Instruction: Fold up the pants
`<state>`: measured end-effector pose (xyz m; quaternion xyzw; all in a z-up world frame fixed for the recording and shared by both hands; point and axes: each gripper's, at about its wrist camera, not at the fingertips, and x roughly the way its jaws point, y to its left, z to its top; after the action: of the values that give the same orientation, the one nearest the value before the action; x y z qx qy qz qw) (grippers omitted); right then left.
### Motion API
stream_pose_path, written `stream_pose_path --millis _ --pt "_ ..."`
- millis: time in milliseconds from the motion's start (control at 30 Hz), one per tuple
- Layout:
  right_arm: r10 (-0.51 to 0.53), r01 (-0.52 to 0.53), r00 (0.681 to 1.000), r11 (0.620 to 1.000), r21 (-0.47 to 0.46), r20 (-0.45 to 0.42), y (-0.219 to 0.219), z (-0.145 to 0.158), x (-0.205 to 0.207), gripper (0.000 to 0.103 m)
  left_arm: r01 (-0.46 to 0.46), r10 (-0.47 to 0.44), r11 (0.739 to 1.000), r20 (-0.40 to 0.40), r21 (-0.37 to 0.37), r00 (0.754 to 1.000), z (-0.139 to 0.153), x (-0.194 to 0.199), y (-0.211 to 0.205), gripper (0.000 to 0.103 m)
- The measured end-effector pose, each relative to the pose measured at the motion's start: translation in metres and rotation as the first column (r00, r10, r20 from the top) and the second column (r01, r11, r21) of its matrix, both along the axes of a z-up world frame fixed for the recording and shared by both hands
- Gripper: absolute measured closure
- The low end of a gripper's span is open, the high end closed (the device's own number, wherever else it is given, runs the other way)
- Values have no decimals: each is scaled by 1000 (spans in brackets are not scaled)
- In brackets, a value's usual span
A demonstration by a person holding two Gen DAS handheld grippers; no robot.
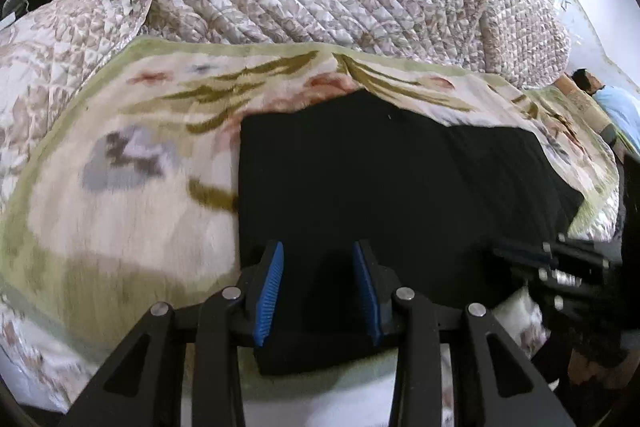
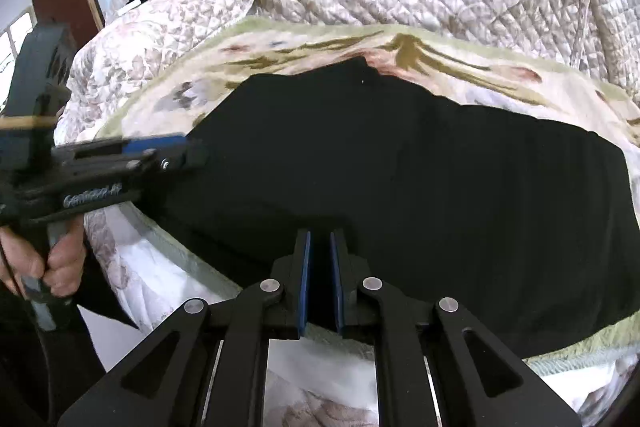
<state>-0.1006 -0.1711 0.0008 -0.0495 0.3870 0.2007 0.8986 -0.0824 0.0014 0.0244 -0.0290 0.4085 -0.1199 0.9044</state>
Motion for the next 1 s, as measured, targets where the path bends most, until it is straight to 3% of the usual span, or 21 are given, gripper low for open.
stream_pose_path --millis 300,367,433,567,667,700,767,833,1000 --pt "-15 15 1000 1000 0 14 -7 -1 -8 94 2 -2 1000 25 2 1000 -6 -18 1 64" --pt "-62 61 998 998 8 7 -17 -1 -5 89 3 -4 1000 33 8 999 -7 -17 0 64" --pt "-106 107 994 991 77 -22 -34 -1 0 87 0 0 1000 43 11 999 -8 -18 -2 62" --pt "-263 262 965 959 112 -6 -65 8 5 82 -5 4 1000 50 14 999 -8 -17 -3 60" --pt "-423 417 906 892 175 -4 -104 16 6 66 -7 6 1000 53 12 999 -7 -16 -3 60" --pt "-476 466 879 858 216 -9 -119 18 4 50 -7 6 1000 53 12 999 -7 -16 -3 59" --pt "-607 584 795 769 261 8 -147 26 -5 33 -5 4 1000 52 13 999 -7 -16 -2 59" --pt "-698 654 716 682 327 22 -174 32 -18 33 -6 5 1000 50 9 999 -7 -16 -3 59" --pt "-789 748 613 563 350 -41 -203 26 -24 31 -7 7 1000 50 9 999 -6 -15 -3 59"
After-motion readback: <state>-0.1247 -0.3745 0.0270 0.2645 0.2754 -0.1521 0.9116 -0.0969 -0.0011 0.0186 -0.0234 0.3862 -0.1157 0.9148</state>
